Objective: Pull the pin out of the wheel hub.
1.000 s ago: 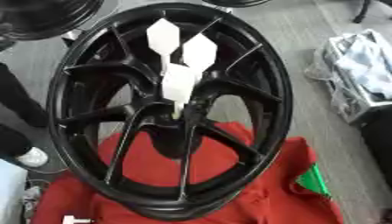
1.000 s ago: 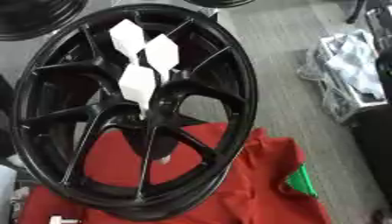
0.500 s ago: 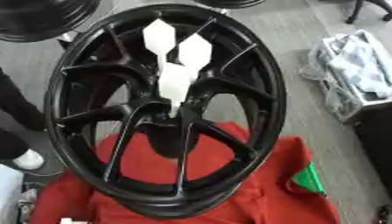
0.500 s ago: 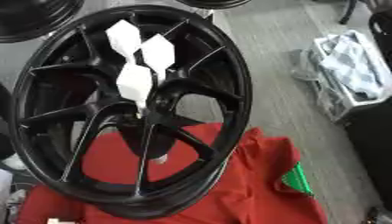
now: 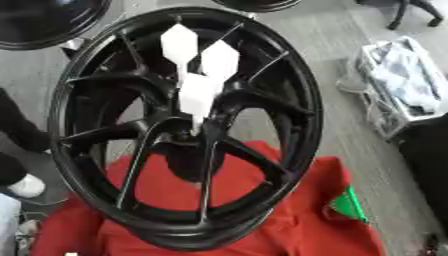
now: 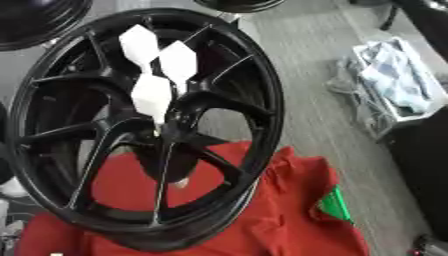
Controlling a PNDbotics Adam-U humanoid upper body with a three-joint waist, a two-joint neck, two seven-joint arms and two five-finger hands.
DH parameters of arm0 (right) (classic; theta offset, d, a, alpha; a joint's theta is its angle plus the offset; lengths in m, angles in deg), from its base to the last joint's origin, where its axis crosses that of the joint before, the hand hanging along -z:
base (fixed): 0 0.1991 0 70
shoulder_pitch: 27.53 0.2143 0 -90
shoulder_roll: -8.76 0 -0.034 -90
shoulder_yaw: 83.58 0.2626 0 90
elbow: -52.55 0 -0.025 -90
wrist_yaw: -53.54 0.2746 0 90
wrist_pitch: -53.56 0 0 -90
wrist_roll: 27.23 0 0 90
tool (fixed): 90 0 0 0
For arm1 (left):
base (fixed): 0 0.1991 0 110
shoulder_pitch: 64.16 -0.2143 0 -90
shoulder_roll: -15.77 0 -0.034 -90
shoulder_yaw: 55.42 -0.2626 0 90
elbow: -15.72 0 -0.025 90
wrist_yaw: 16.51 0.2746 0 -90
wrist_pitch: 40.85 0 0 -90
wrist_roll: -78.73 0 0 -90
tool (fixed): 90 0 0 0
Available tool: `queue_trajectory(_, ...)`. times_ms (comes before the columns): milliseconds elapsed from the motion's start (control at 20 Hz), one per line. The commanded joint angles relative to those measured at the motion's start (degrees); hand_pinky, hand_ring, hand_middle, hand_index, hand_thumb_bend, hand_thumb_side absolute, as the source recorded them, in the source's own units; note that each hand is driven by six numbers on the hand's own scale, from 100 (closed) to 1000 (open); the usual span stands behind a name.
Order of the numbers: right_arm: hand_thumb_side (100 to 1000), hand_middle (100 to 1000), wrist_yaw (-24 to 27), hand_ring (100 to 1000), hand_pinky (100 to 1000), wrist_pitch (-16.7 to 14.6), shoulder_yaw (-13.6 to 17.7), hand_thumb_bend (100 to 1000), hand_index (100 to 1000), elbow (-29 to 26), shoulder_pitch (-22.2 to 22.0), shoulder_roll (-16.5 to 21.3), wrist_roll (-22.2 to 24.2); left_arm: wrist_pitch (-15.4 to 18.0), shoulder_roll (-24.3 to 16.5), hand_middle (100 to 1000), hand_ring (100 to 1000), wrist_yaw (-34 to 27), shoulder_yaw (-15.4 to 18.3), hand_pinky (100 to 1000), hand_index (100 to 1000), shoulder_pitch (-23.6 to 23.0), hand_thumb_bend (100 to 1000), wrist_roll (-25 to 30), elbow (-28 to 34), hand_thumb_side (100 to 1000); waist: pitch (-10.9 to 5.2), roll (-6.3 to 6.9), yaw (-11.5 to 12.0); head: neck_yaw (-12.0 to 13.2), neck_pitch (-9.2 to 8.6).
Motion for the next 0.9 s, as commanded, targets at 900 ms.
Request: queue_trajectory(900,515,790,-9.3,813,858,0.6,-4.0,100,850,-0.9,1.4,-2.5,11.8,0.5,-3.7,723,777,0.1,-0.5,809,819,-0.3,100,0.9,-1.2,799,-1.79,0.68,-0.4,0.6,0.31)
